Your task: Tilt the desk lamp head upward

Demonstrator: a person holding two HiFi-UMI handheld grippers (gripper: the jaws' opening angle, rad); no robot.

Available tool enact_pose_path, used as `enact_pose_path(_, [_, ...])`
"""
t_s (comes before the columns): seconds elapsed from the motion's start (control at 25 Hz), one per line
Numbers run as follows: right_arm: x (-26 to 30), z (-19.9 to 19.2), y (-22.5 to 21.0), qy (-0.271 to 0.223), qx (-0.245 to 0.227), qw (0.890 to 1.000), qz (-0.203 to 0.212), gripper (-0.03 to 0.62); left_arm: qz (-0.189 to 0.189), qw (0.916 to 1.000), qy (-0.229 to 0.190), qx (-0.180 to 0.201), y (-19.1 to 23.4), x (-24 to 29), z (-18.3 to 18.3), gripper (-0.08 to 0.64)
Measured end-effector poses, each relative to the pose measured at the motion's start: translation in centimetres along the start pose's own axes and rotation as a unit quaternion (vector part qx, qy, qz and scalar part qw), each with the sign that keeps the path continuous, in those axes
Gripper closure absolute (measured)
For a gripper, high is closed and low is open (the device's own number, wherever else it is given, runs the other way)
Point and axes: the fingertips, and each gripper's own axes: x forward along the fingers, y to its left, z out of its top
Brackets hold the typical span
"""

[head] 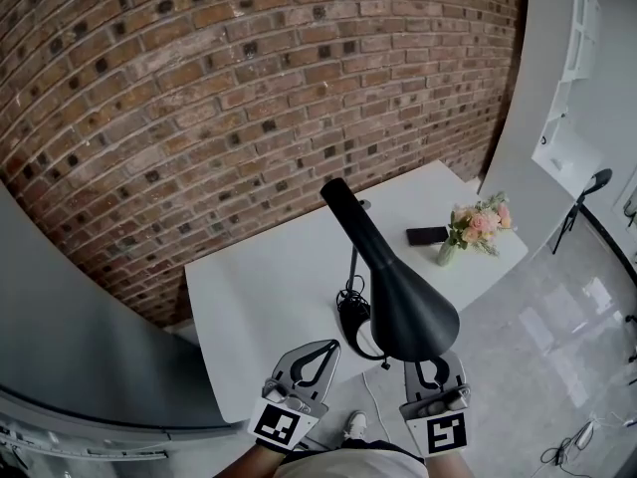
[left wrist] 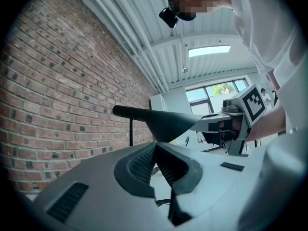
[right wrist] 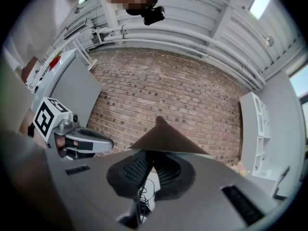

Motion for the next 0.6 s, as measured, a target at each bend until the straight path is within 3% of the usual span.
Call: enact_pose_path(0.6, [-0.2,1.8,-0.8,-0.008,-0.004,1.000,-0.007,0.580,-0.002,1.0000,-0.005,0.001,-0.1,0.2,0.5,0.552])
